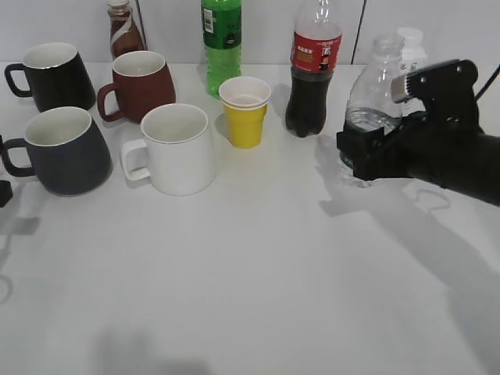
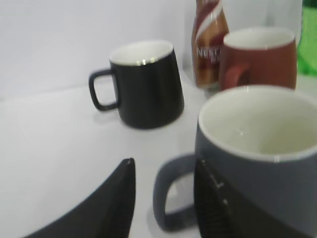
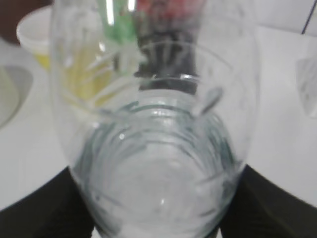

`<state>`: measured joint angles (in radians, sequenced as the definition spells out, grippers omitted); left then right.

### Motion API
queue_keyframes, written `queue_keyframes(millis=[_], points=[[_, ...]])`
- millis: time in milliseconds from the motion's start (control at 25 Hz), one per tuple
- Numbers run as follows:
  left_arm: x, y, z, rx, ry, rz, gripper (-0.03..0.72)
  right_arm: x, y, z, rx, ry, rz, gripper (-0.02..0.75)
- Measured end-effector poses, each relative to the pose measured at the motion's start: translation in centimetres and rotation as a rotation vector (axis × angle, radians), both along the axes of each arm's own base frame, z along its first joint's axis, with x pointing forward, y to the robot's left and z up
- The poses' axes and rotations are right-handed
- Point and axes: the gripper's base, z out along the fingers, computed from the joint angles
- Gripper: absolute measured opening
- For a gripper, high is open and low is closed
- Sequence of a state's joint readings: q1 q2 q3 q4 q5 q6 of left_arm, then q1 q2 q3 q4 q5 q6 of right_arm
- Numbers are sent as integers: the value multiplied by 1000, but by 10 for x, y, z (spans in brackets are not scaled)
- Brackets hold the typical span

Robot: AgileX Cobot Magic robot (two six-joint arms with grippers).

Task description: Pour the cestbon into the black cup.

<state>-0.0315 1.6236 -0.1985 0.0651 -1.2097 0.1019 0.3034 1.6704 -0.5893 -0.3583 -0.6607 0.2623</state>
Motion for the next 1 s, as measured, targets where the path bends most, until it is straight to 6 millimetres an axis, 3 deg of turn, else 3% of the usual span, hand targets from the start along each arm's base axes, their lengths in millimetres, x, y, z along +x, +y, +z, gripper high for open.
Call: queue_keyframes(millis=[240,360,440,560,720,880,920,1000], points=[[-4,0,17,-5,-62,-4,300,3,5,-19,30,-22,34,465],[-7,-1,25,1,-78,-18,300,1,6,-23,17,-25,55,572],[-11,-2,31,8,-67,-28,300,2,7,-15,37,-77,66,645],[-20,-6,46,1,-63,-44,300,-1,7,7,41,-173,81,671],[-32,-14,84,28,9,-78,301,-14,2,53,33,-308,89,680],[-55,-17,150,-11,143,-76,316,-43,-8,103,7,-376,80,680],[-68,-16,171,-29,117,-83,333,-52,-12,113,10,-363,72,680],[-86,-14,193,-41,150,-90,389,-77,-22,132,-9,-321,32,680]])
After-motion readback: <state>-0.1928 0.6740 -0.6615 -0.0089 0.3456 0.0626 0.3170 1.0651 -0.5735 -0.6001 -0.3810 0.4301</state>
